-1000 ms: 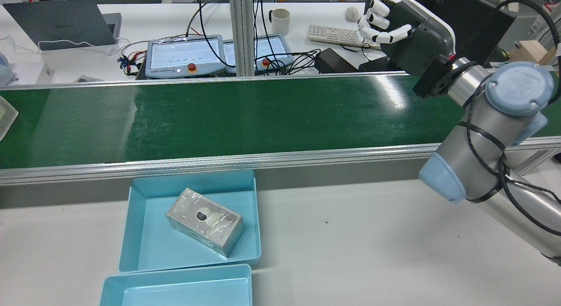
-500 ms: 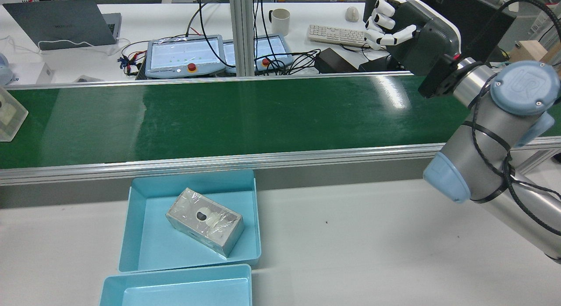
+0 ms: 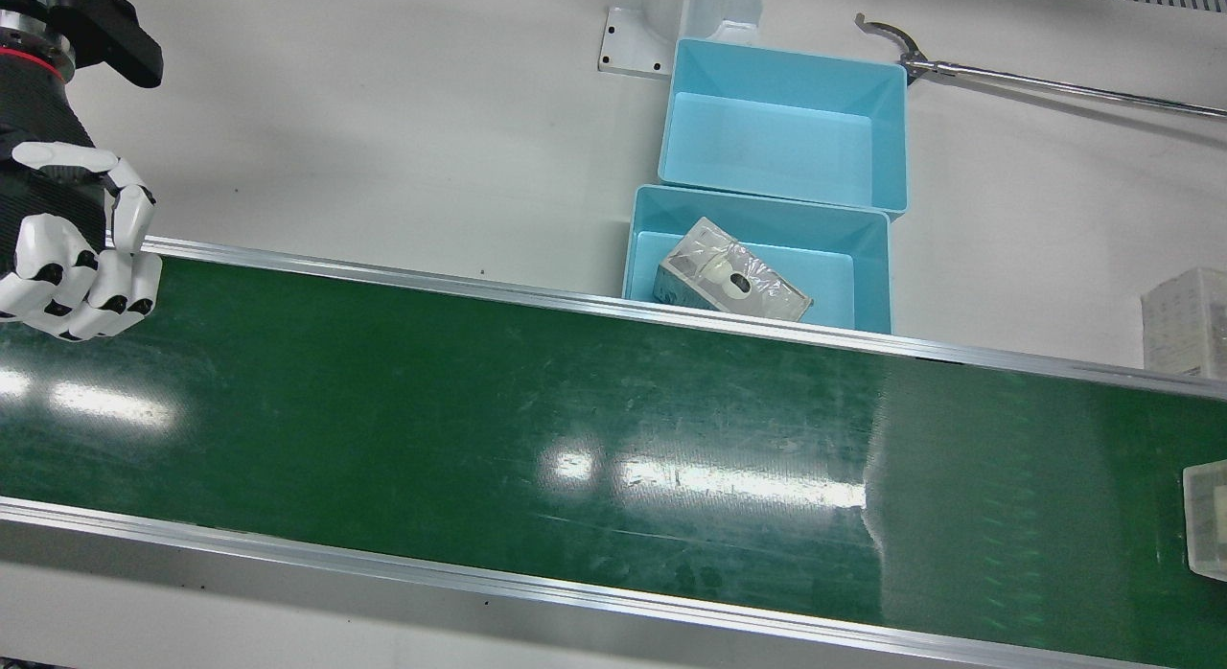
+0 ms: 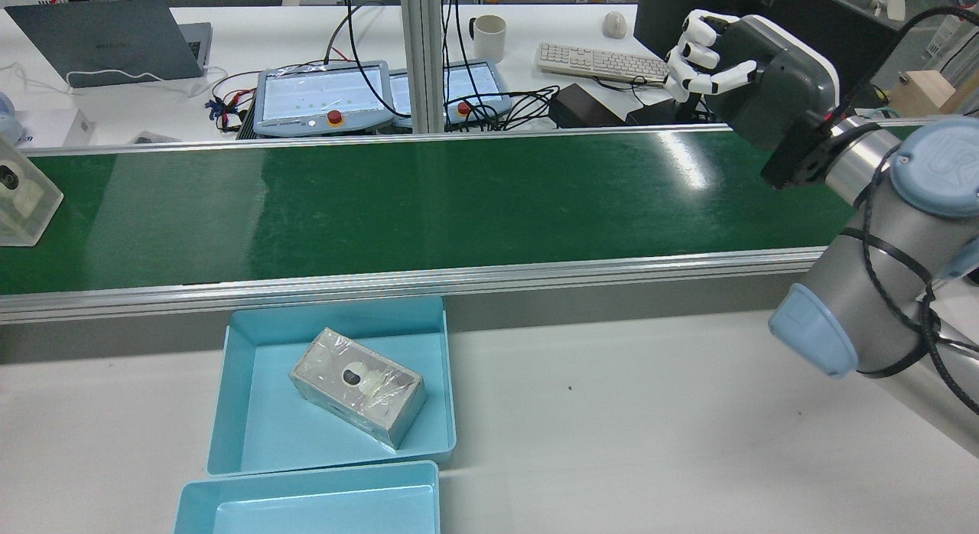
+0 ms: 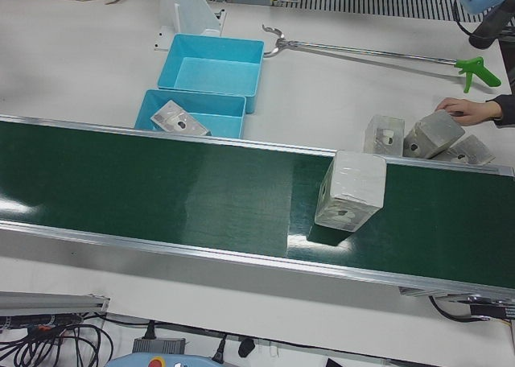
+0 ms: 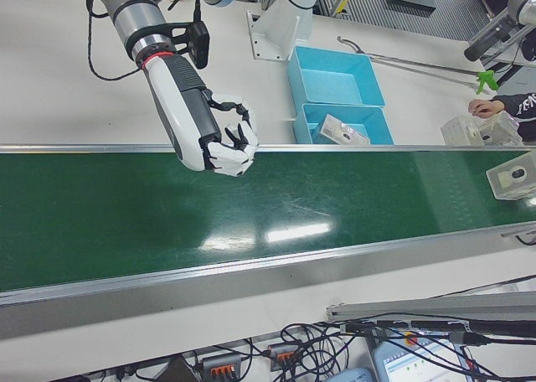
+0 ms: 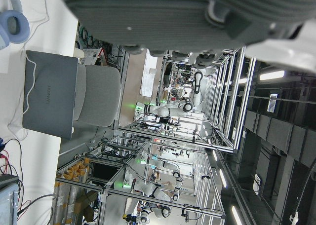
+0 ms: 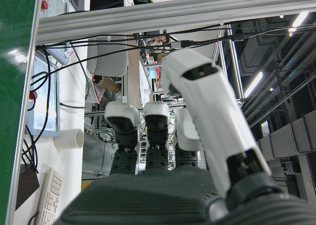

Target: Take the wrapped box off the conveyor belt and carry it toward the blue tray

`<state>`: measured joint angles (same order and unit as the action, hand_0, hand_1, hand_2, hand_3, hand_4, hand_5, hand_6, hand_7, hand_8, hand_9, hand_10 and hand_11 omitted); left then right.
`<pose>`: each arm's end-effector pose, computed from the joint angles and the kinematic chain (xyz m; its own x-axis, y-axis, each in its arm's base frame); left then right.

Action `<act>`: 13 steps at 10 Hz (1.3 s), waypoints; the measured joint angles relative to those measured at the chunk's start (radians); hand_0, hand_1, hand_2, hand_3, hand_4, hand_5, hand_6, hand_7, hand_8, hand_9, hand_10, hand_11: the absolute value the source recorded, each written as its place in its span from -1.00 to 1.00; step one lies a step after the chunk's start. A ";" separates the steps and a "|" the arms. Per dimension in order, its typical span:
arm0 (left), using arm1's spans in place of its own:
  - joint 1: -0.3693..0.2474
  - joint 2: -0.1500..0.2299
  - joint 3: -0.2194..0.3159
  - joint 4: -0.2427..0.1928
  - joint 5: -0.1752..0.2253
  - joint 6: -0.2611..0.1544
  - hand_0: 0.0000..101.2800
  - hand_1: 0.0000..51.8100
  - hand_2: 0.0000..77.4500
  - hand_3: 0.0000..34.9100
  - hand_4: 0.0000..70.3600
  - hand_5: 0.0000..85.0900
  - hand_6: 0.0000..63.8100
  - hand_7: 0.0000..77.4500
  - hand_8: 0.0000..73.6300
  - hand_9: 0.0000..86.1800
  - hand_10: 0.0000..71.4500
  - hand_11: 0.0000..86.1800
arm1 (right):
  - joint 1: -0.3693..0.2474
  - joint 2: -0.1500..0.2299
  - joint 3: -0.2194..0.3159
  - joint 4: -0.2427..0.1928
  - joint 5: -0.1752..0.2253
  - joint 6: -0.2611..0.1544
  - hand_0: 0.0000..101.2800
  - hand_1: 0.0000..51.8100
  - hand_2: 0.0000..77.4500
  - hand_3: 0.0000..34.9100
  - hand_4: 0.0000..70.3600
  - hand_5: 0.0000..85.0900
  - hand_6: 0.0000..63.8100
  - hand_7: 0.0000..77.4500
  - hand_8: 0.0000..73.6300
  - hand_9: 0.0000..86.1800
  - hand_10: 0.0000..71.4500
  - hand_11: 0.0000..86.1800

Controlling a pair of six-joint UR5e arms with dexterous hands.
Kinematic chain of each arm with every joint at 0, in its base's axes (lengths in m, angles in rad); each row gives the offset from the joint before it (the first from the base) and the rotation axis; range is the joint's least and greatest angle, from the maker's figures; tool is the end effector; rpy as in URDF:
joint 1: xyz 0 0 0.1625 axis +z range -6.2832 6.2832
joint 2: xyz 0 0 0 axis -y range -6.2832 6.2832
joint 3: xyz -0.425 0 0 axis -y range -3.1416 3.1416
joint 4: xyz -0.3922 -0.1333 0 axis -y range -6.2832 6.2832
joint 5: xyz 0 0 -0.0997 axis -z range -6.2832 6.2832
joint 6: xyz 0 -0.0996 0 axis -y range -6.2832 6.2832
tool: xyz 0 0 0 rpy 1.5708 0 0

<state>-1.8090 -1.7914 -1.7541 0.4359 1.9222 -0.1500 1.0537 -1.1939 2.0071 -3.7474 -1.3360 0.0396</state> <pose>-0.2246 -0.5052 0.5257 -0.9813 -0.1069 0.1602 -0.1559 -0.0476 -0.9866 -0.1316 -0.5478 0.3504 -0.9532 0.2898 -0.0866 0.1396 0.1676 -0.9759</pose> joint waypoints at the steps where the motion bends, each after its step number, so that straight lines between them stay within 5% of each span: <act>1: 0.000 0.000 0.000 0.000 0.000 0.000 -1.00 -1.00 -0.99 -1.00 -1.00 -0.97 -1.00 -1.00 -1.00 -1.00 -1.00 -1.00 | 0.000 -0.008 0.004 -0.003 0.011 -0.006 0.18 -0.03 0.31 -0.98 0.22 0.64 0.97 0.80 0.27 0.54 0.31 0.56; 5: 0.000 0.000 0.000 0.000 0.000 0.000 -1.00 -1.00 -0.97 -1.00 -1.00 -0.97 -1.00 -1.00 -1.00 -1.00 -1.00 -1.00 | 0.003 -0.070 0.024 -0.003 0.059 -0.015 0.13 -0.01 0.30 -0.97 0.13 0.64 0.97 0.80 0.29 0.54 0.36 0.62; 6: 0.000 0.000 0.000 0.000 0.000 0.000 -1.00 -1.00 -0.99 -1.00 -1.00 -0.97 -1.00 -0.99 -1.00 -1.00 -1.00 -1.00 | 0.003 -0.072 0.019 -0.002 0.062 -0.016 0.11 -0.16 0.21 -0.96 0.05 0.64 0.97 0.80 0.27 0.53 0.37 0.62; 13: 0.000 0.000 0.000 0.000 0.000 0.000 -1.00 -1.00 -0.99 -1.00 -1.00 -0.97 -1.00 -1.00 -1.00 -1.00 -0.98 -1.00 | 0.018 -0.070 -0.001 0.006 0.064 -0.014 0.10 -0.18 0.08 -0.97 0.07 0.65 0.95 0.80 0.27 0.53 0.37 0.62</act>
<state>-1.8090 -1.7914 -1.7542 0.4360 1.9223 -0.1500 1.0719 -1.2635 2.0065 -3.7409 -1.2716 0.0252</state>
